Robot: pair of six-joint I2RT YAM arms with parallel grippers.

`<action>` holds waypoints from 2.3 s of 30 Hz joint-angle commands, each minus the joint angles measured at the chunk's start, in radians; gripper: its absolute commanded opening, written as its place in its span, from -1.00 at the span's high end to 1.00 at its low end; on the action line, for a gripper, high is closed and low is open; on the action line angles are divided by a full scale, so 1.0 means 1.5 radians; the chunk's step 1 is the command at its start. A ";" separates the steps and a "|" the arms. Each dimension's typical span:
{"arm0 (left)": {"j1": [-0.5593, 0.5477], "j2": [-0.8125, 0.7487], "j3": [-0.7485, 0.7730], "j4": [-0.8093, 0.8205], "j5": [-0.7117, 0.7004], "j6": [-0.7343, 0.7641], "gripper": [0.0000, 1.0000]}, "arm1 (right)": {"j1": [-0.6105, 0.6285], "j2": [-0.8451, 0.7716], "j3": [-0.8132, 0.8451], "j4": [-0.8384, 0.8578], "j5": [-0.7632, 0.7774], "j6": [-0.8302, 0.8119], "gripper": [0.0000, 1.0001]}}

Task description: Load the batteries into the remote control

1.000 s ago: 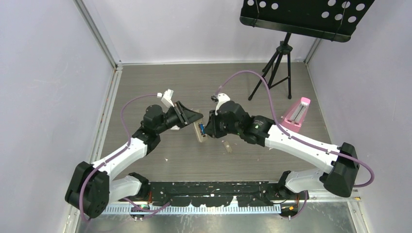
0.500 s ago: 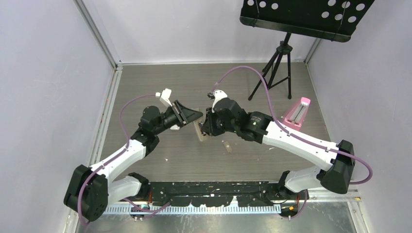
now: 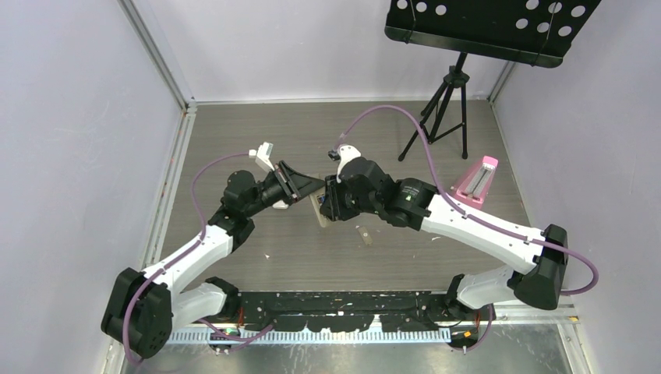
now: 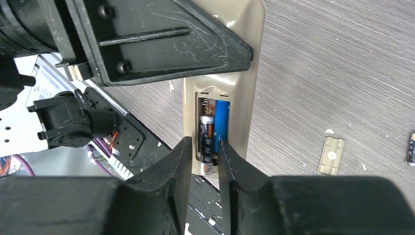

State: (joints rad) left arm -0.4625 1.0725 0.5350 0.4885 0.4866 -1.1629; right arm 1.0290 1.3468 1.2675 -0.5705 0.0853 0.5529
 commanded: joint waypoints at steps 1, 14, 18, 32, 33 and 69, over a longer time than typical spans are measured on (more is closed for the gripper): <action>0.002 -0.020 0.020 0.041 0.036 -0.051 1.00 | 0.005 0.004 0.034 -0.021 0.023 0.001 0.33; 0.003 0.005 0.009 0.091 0.034 -0.146 1.00 | 0.005 -0.037 0.026 0.031 0.067 0.055 0.19; -0.006 0.004 -0.026 0.147 -0.021 -0.223 1.00 | 0.005 -0.100 -0.044 0.144 0.072 0.095 -0.13; -0.010 -0.006 -0.050 0.264 -0.201 -0.441 1.00 | 0.005 -0.312 -0.258 0.407 0.232 0.262 -0.39; -0.011 -0.002 -0.049 0.280 -0.211 -0.449 1.00 | 0.005 -0.316 -0.268 0.414 0.230 0.278 -0.39; -0.027 0.020 -0.036 0.338 -0.228 -0.415 1.00 | 0.004 -0.188 -0.309 0.581 0.244 0.435 0.25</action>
State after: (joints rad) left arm -0.4976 1.1439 0.4610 0.9100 0.1570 -1.8233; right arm 1.0367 1.0592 0.7761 0.2634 0.3923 1.1812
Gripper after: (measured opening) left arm 0.283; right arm 0.395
